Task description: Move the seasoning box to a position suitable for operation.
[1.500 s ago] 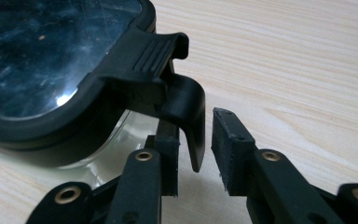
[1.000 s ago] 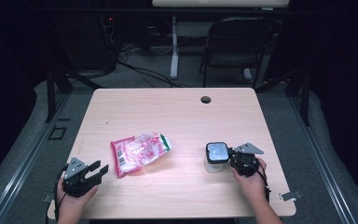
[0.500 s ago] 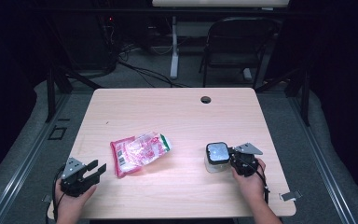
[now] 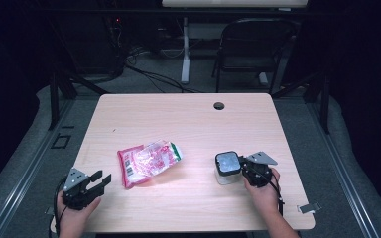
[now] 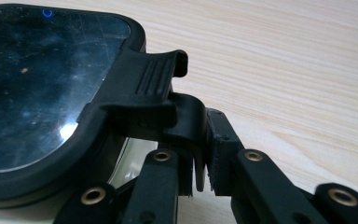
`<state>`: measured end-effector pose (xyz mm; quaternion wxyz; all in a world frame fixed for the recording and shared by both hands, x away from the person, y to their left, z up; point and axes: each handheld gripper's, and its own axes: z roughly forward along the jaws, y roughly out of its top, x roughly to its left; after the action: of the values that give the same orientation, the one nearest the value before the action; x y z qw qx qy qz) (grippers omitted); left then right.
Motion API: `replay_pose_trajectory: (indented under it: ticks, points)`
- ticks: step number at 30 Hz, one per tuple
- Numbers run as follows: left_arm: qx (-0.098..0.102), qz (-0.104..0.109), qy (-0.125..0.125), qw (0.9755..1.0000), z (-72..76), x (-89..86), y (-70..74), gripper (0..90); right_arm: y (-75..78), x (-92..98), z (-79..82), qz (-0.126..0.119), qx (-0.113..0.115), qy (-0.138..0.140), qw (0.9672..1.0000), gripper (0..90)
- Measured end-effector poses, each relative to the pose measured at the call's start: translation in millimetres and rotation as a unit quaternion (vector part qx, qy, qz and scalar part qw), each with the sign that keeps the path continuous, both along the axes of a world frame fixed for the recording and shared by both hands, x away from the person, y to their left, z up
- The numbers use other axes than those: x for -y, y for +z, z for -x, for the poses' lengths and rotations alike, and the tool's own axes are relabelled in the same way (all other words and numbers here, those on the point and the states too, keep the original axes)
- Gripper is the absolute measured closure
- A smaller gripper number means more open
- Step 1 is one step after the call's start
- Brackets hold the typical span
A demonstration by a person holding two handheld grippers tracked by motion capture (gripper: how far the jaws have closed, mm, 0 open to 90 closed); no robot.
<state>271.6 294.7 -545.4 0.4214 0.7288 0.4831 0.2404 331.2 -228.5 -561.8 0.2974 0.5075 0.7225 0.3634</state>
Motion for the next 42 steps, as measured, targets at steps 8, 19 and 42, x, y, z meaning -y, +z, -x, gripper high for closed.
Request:
replay_pose_trajectory:
  ticks: [8, 19, 42]
  points:
    - [0.004, 0.005, -0.002, 1.0000, -0.2, 1.9, 0.0, 58.1, 4.9, -11.5, 6.2, -0.011, 0.001, 0.023, 0.9997, 82.6]
    - [0.001, 0.002, -0.013, 0.9999, 0.3, 9.2, -0.8, 58.1, 5.4, -43.5, 16.6, -0.007, 0.000, 0.081, 0.9967, 82.4]
    - [0.005, -0.008, -0.047, 0.9989, 3.0, 28.2, 1.2, 57.1, -0.4, -61.2, 22.3, -0.021, -0.028, 0.134, 0.9903, 78.8]
